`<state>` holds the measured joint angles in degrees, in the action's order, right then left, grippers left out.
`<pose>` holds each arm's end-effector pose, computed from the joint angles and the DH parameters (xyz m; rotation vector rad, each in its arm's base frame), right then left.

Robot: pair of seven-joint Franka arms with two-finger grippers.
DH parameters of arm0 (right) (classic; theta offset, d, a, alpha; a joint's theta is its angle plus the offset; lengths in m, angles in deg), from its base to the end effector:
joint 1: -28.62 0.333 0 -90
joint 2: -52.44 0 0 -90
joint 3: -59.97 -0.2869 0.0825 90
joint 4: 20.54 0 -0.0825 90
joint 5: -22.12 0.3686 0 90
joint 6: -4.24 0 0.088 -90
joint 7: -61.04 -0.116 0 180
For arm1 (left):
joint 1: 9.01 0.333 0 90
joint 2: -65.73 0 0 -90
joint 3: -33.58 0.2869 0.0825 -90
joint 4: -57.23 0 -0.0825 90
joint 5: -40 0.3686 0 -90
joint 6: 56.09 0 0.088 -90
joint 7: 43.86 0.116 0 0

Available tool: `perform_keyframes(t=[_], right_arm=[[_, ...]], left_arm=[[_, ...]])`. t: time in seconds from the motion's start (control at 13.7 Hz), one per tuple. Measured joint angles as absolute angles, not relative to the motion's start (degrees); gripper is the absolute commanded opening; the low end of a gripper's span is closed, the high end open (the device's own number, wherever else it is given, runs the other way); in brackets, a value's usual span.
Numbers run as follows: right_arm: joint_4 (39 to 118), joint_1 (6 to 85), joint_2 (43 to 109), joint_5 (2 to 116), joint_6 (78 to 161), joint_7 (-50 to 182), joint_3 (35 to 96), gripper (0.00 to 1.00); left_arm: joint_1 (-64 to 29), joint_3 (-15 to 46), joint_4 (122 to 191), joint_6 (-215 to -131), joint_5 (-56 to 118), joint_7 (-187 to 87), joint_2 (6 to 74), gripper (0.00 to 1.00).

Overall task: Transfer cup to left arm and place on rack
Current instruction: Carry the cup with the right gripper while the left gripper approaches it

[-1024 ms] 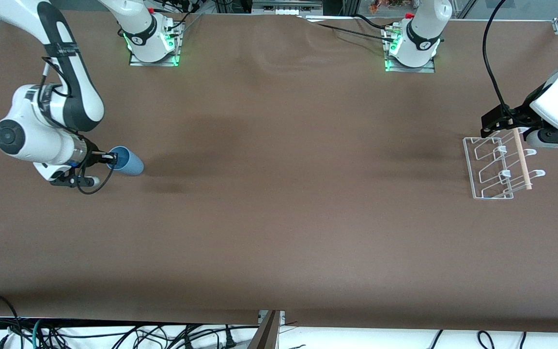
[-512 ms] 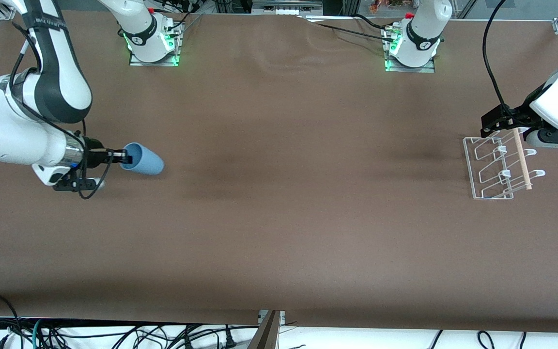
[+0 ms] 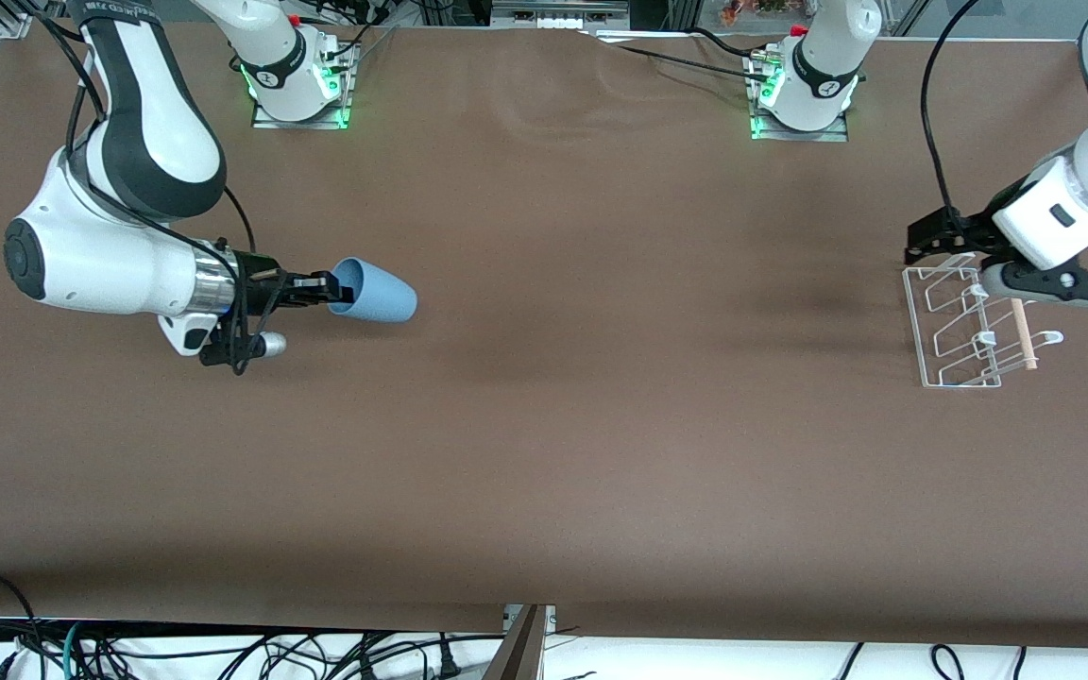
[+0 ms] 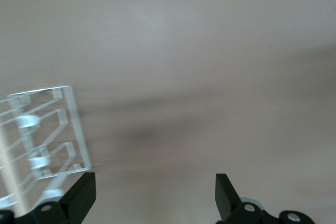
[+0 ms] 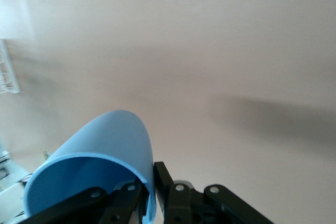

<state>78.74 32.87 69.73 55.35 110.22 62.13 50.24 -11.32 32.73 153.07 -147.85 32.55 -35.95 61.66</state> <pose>0.5746 0.1854 0.3787 -2.5549 -0.0550 0.3220 0.5491 -0.0448 0.5048 2.9863 -0.2695 -0.2053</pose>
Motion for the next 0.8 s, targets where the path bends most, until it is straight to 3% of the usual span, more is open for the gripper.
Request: perform_keyframes(t=[0.51,0.8], right_arm=[[71.87,40.75,75.62,64.83,112.85,60.04,50.12,0.00],[68.10,45.53,78.63,67.60,116.21,56.12,49.95,0.00]], left_arm=[[-13.18,31.70,153.43,-145.88,10.89,-14.29,59.07,1.00],[-14.23,27.98,153.45,-147.07,1.28,-4.63,56.73,1.00]])
